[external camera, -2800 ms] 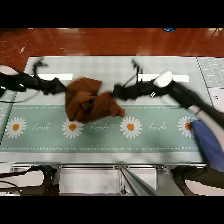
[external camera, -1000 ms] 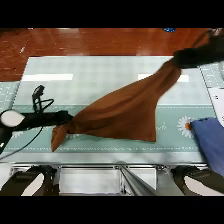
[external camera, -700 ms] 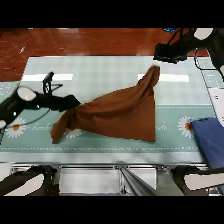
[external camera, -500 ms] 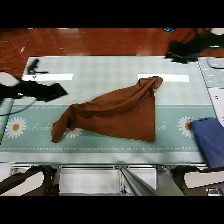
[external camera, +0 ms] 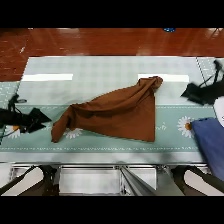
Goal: Fold the shirts.
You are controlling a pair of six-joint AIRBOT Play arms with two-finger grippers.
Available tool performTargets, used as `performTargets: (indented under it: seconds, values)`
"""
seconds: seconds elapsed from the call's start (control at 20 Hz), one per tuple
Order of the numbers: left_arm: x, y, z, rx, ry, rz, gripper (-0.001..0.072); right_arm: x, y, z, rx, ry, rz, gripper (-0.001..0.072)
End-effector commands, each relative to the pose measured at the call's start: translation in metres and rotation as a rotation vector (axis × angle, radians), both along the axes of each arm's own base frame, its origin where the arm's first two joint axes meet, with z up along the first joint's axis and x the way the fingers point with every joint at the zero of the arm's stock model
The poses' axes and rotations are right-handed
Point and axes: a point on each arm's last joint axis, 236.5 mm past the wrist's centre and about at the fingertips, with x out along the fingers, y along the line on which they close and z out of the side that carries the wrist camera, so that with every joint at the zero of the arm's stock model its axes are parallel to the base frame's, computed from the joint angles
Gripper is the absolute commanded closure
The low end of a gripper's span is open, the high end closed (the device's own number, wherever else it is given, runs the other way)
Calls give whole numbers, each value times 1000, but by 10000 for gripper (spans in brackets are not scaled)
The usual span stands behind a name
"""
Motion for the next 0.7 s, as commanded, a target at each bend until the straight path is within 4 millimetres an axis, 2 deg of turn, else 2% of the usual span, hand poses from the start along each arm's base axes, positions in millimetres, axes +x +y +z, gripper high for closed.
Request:
performTargets:
  seconds: [0.0,0.3,0.35,0.4,0.45,0.5,0.65]
  values:
    - [-19,-10,-20,-73,68,59,199,-49,28,-41,82,3,-16,300]
    - [22,-27,-28,-177,-15,143,208,-90,55,-59,158,85,26,300]
    - [29,-34,-26,-208,-43,138,267,-96,59,-63,174,103,28,299]
    - [37,-41,-22,-237,-71,128,404,-101,63,-67,184,114,39,300]
    - [42,-46,-20,-252,-101,106,661,-108,65,-72,192,134,39,299]
    - [47,-49,-17,-257,-131,84,690,-115,68,-76,203,157,43,299]
    - [54,-48,-11,-249,-160,61,690,-128,81,-82,259,191,40,299]
